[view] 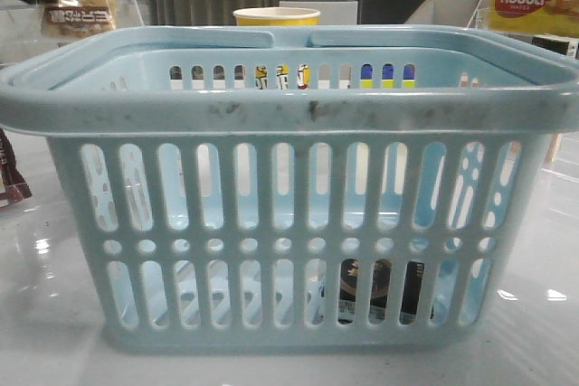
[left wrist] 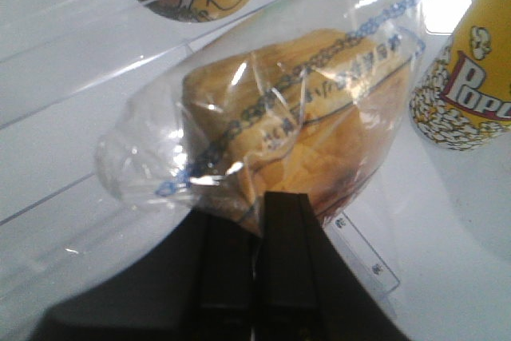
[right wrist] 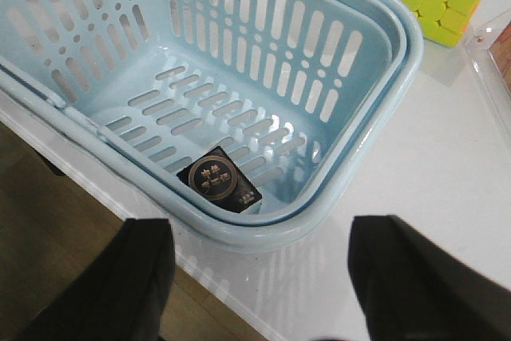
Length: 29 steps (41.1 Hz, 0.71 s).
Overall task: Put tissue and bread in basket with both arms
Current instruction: 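Carry the bread cake over the basket and open the left gripper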
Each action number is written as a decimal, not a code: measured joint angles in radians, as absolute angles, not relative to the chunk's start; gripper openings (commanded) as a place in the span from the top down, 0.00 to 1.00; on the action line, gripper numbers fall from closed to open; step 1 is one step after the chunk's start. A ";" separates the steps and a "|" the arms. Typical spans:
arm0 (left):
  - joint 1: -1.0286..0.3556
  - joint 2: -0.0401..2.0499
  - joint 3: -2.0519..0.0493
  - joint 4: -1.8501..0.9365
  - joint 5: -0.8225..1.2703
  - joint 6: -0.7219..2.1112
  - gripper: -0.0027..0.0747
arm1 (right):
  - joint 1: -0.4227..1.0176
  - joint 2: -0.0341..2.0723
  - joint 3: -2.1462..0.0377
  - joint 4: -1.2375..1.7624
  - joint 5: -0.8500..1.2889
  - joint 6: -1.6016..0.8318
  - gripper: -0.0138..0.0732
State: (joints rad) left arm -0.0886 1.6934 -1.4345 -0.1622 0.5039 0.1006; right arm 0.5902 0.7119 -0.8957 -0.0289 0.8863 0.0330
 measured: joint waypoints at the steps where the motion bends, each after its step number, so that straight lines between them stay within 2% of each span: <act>1: -0.089 1.680 -1.435 -0.162 0.515 0.101 0.85 | 0.590 0.712 -0.896 -0.029 0.886 0.033 0.20; 14: -0.114 1.469 -1.423 -0.164 0.606 0.103 0.85 | 0.590 0.712 -0.896 -0.029 0.886 0.033 0.20; 29: -0.388 1.253 -1.213 -0.164 0.606 0.134 0.85 | 0.590 0.712 -0.896 -0.029 0.886 0.033 0.20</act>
